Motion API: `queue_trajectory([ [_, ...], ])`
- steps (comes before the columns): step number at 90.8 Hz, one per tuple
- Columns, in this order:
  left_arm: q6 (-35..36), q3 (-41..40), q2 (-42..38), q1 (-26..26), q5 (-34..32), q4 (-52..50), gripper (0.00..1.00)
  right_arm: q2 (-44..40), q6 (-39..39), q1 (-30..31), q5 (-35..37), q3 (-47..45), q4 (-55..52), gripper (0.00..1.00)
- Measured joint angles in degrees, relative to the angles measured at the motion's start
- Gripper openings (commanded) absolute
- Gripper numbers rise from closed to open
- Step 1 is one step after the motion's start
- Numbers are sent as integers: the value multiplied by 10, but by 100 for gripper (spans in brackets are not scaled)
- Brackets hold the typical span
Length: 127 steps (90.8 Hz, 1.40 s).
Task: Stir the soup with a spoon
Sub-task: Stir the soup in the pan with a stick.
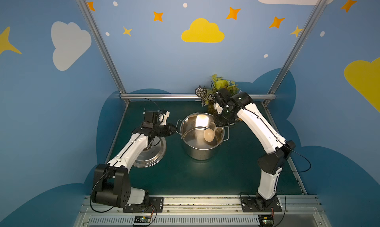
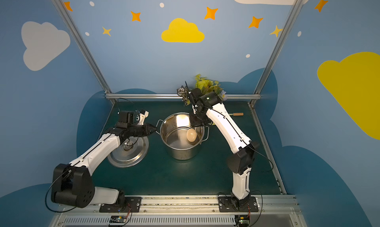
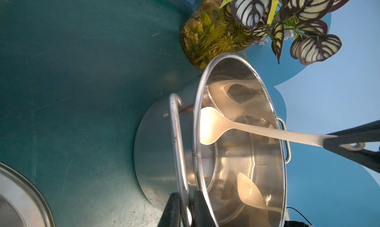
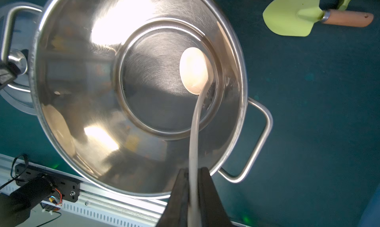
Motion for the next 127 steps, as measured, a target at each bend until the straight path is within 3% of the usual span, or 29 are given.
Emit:
queue_trajectory([
  [27,0,-2,-1,0,2,0,15,88,3,2,-41,107,18,0],
  [55,0,-3,-2,0,4,0,15,104,2,54,-107,117,47,0],
  [74,-2,-3,-3,0,4,0,15,100,-2,84,-107,116,35,0],
  [106,-2,-3,-3,0,6,0,15,-11,0,112,-76,-14,-2,0],
  [127,-2,-3,-3,0,6,0,15,-65,2,55,-27,-66,-25,0],
])
